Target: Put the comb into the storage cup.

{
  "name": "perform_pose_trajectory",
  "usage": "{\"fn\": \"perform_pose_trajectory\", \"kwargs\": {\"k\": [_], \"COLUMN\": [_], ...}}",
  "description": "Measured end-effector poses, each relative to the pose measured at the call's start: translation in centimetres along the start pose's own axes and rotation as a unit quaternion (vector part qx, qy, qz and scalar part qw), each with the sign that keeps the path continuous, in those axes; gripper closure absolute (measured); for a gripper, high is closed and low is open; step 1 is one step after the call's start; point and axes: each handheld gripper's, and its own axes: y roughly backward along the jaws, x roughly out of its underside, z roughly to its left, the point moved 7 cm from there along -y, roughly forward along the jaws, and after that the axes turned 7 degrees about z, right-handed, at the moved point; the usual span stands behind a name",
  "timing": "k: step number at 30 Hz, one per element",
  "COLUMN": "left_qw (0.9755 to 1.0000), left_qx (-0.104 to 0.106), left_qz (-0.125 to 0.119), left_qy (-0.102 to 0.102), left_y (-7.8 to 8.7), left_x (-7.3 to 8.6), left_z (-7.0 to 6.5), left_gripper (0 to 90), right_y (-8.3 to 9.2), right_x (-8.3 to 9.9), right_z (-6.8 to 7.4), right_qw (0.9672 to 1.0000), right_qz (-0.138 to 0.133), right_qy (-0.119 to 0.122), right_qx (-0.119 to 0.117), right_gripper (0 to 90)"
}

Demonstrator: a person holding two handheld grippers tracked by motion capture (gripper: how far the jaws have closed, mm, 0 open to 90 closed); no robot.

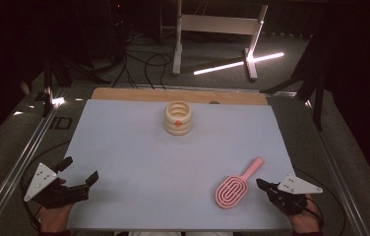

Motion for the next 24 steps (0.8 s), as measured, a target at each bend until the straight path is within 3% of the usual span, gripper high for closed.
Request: {"fn": "perform_pose_trajectory", "kwargs": {"k": [5, 9, 13, 16, 17, 24], "left_qw": [1.0, 1.0, 1.0, 1.0, 1.0, 1.0], "left_qx": [0.0, -0.001, -0.001, 0.0, 0.0, 0.001], "left_qz": [-0.001, -0.001, 0.002, 0.003, 0.004, 0.01], "left_qy": [0.001, 0.002, 0.001, 0.001, 0.001, 0.001], "left_y": [0.0, -0.1, -0.2, -0.3, -0.3, -0.6], "left_x": [0.0, 0.1, 0.2, 0.3, 0.3, 0.6], "left_z": [0.0, -0.1, -0.1, -0.1, -0.1, -0.2], "left_gripper": [0.0, 0.0, 0.0, 0.0, 0.0, 0.0], "right_y": [-0.2, -0.9, -1.1, -1.2, -1.5, -2.3], "right_x": [0.5, 1.2, 1.4, 1.5, 1.6, 1.5], "right_z": [0.4, 0.8, 1.2, 1.6, 2.1, 3.3], "right_qw": [0.9995, 0.9975, 0.9962, 0.9947, 0.9924, 0.9888], "right_qz": [0.018, 0.047, 0.055, 0.061, 0.072, 0.084], "right_qy": [0.017, 0.03, 0.038, 0.05, 0.062, 0.079], "right_qx": [-0.021, -0.042, -0.055, -0.066, -0.077, -0.095], "right_gripper": [90.0, 90.0, 90.0, 90.0, 90.0, 90.0]}}
